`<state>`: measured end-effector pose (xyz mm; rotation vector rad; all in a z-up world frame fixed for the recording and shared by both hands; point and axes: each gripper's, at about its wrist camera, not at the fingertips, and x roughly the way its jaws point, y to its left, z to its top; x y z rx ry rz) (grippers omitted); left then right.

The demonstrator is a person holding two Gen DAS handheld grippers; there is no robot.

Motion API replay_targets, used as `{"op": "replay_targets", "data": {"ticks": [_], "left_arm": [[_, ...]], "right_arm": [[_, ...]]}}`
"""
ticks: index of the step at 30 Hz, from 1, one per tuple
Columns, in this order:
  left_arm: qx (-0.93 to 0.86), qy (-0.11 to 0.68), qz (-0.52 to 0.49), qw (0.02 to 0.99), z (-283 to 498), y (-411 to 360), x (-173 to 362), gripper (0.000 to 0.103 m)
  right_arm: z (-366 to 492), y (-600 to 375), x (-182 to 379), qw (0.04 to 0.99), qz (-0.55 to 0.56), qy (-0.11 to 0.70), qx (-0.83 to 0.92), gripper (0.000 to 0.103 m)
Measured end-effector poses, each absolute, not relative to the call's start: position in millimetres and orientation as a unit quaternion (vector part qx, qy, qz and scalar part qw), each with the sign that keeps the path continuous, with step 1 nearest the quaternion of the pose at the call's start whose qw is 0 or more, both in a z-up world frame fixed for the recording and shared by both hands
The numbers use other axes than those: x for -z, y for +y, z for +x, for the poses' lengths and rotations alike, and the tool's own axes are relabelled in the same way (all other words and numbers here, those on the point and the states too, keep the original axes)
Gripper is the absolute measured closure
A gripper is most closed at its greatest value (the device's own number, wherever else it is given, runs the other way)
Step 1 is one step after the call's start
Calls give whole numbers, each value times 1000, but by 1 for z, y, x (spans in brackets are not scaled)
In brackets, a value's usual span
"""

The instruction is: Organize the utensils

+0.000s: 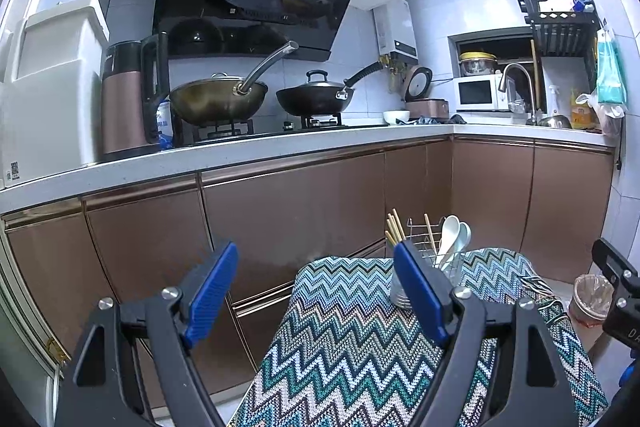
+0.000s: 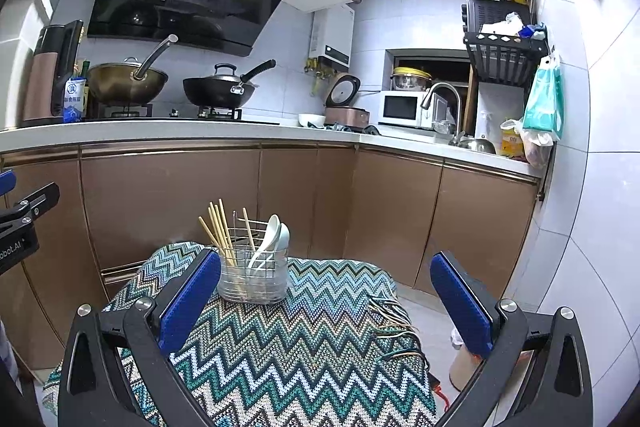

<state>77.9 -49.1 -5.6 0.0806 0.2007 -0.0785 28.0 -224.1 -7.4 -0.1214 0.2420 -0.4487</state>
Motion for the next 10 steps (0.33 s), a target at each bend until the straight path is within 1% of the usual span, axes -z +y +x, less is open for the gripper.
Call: {"op": "replay_targets", "data": {"ticks": [10], "left_arm": [[39, 99, 37, 994, 77, -48, 6, 24]], "right_arm": [[29, -222, 8, 966, -63, 121, 221, 0]]}}
